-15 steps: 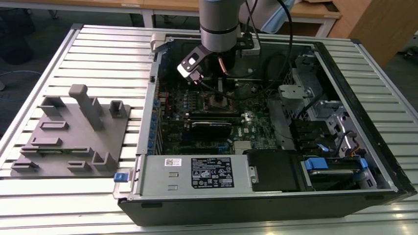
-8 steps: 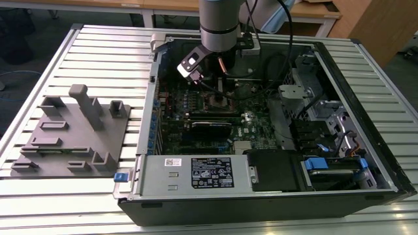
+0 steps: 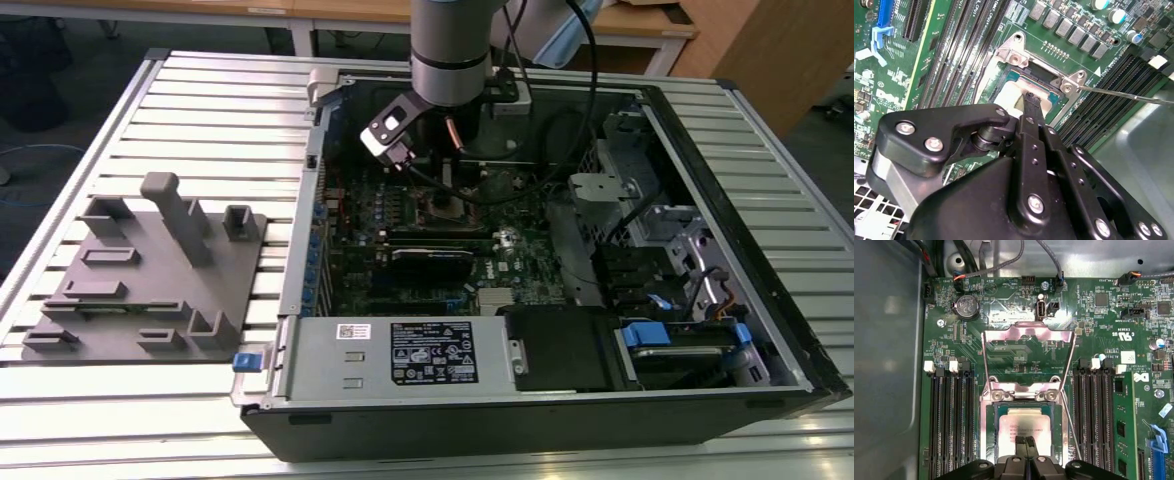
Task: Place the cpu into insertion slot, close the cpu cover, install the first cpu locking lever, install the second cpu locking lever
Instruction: 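Place the cpu into insertion slot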
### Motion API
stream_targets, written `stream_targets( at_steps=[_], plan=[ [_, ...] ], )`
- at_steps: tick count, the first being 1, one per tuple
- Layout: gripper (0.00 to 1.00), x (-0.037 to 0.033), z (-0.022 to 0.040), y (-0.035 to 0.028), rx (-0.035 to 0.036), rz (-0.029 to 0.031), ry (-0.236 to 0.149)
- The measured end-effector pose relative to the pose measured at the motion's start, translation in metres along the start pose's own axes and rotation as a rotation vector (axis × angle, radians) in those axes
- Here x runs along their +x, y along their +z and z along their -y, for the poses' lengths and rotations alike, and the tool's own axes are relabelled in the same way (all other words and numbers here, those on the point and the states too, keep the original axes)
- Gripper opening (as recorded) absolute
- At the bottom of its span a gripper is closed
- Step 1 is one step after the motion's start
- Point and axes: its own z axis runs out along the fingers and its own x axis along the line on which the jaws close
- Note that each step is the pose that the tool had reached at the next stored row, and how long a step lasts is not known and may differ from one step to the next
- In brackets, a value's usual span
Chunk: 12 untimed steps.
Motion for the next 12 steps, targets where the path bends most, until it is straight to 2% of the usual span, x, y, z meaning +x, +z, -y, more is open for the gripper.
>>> stream_targets(
  at_steps=[3,12],
  plan=[
    [0.1,0.0,0.0,0.0,0.003,0.0001,0.0],
    [0.1,0.0,-0.0013,0.0001,0.0034,0.0,0.0]
  ],
)
